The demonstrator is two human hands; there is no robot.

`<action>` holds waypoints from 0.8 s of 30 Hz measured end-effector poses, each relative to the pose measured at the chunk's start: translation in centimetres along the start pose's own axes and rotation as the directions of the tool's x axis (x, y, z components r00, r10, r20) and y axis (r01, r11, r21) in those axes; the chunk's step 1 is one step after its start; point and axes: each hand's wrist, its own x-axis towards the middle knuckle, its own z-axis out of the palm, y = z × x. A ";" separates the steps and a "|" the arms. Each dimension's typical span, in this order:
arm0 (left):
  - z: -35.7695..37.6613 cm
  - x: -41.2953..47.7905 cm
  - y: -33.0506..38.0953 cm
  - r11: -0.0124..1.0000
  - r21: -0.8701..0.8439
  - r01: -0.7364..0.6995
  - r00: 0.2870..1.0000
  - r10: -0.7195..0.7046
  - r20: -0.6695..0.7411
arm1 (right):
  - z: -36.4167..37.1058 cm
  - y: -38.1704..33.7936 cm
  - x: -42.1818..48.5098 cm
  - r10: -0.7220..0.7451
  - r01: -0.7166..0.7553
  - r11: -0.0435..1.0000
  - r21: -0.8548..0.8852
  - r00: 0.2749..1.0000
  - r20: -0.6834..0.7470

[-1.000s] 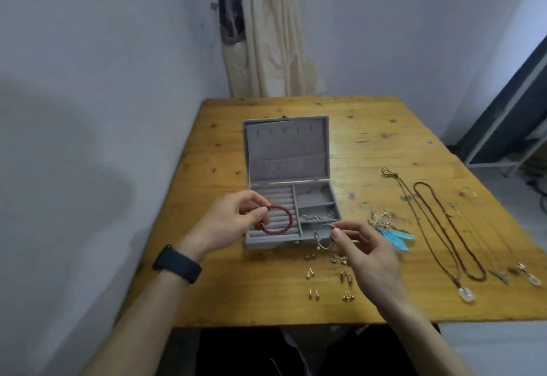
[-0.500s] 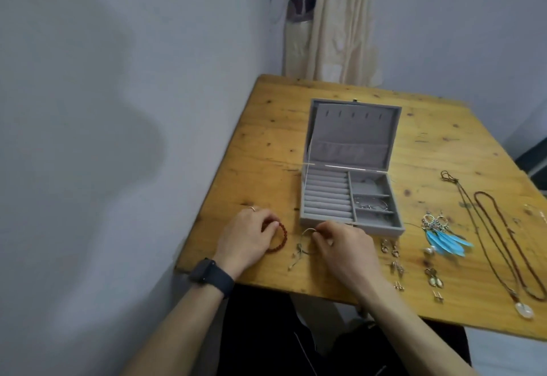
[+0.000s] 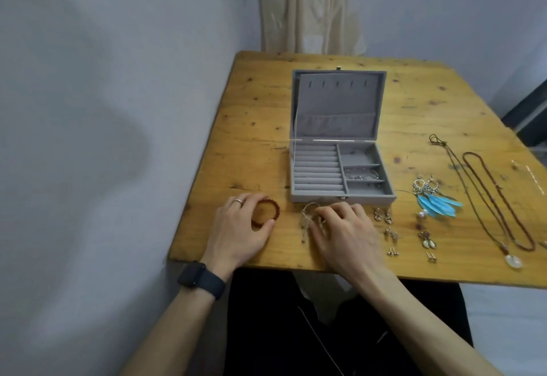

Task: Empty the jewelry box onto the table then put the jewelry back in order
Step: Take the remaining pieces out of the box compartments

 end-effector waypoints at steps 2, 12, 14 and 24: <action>-0.1 0.3 0.2 1.000 -0.008 0.007 1.000 -0.007 0.016 | 0.2 -0.1 0.1 0.024 -0.023 1.000 0.019 1.000 -0.019; -0.1 0.4 0.7 0.999 -0.020 -0.028 0.997 0.029 0.073 | -0.3 0.4 -0.6 -0.052 0.052 0.997 0.052 0.999 0.002; -0.1 0.5 0.9 0.999 -0.020 -0.040 0.996 0.041 0.083 | -0.3 0.4 -0.6 -0.057 0.056 0.997 0.061 0.998 0.007; -0.4 3.9 3.4 0.993 -0.077 -0.087 0.996 0.089 0.029 | -3.6 5.4 3.3 0.081 -0.064 0.965 0.255 0.995 -0.054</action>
